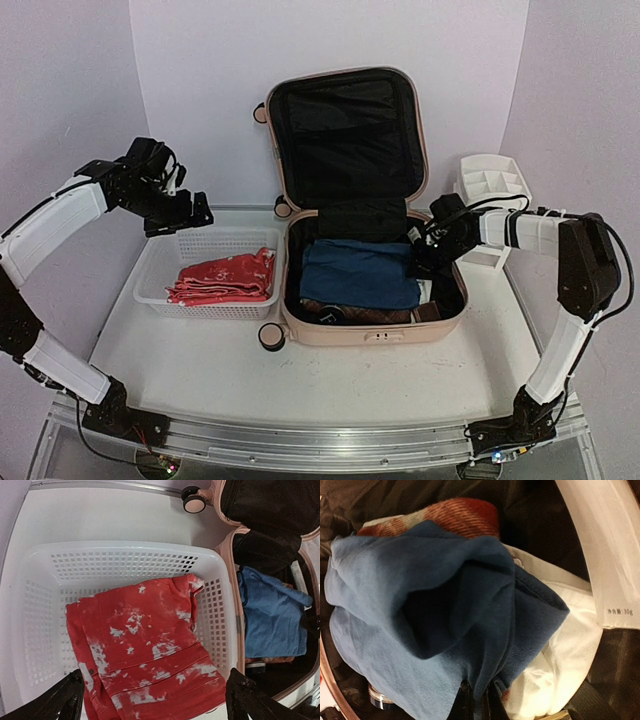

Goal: Open, take out, and arrange the luggage

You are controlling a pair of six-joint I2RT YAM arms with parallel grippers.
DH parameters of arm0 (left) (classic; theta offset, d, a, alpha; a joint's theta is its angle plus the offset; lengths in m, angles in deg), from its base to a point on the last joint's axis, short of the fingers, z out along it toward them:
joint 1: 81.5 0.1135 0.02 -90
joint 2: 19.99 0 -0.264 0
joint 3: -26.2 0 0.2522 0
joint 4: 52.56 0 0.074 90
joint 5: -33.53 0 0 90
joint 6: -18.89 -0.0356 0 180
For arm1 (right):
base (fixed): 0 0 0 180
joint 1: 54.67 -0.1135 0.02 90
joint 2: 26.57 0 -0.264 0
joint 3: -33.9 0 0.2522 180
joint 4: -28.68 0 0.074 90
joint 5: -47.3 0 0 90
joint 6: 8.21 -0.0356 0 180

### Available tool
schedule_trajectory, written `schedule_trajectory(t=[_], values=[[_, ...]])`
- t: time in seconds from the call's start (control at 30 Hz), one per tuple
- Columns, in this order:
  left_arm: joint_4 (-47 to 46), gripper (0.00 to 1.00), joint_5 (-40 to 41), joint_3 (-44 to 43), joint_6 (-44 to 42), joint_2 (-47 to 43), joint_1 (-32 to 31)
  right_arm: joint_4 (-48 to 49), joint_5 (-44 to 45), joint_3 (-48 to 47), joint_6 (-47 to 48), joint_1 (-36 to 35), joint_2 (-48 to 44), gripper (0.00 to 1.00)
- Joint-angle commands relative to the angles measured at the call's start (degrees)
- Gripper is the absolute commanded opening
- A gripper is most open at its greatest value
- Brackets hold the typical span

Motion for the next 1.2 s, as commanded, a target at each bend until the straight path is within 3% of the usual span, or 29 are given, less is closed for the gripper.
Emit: schedule_trajectory(t=[0.0, 0.1, 0.47, 0.73, 0.9, 1.07, 1.17], values=[[-8.59, 0.99, -3.80, 2.15, 7.37, -1.39, 0.36, 0.78, -0.79, -1.07, -0.46, 0.24, -3.63, 0.00], [-14.51, 0.96, -8.58, 4.18, 8.25, -1.77, -0.53, 0.84, -0.57, -1.28, -0.37, 0.23, -5.28, 0.00], [-14.01, 0.88, -2.31, -8.38, 7.11, 10.31, -17.74, -2.58, 1.05, -7.88, -0.50, 0.36, -5.91, 0.00], [-11.74, 0.83, -1.66, -17.43, 8.96, 20.87, -24.16, -4.95, 3.49, -6.39, -0.03, 0.79, -4.58, 0.05], [-8.30, 0.80, -1.89, -23.75, 11.94, 28.76, -26.58, -5.61, 4.58, -3.37, 1.19, 1.64, -5.03, 0.18], [-3.38, 0.79, -1.04, -30.51, 15.27, 35.88, -28.86, -5.89, 3.31, -0.57, 2.15, 2.62, -5.91, 0.43], [0.46, 0.77, -0.60, -34.42, 17.51, 39.53, -29.38, -5.98, 2.79, 2.41, 2.41, 2.74, -7.39, 0.47]])
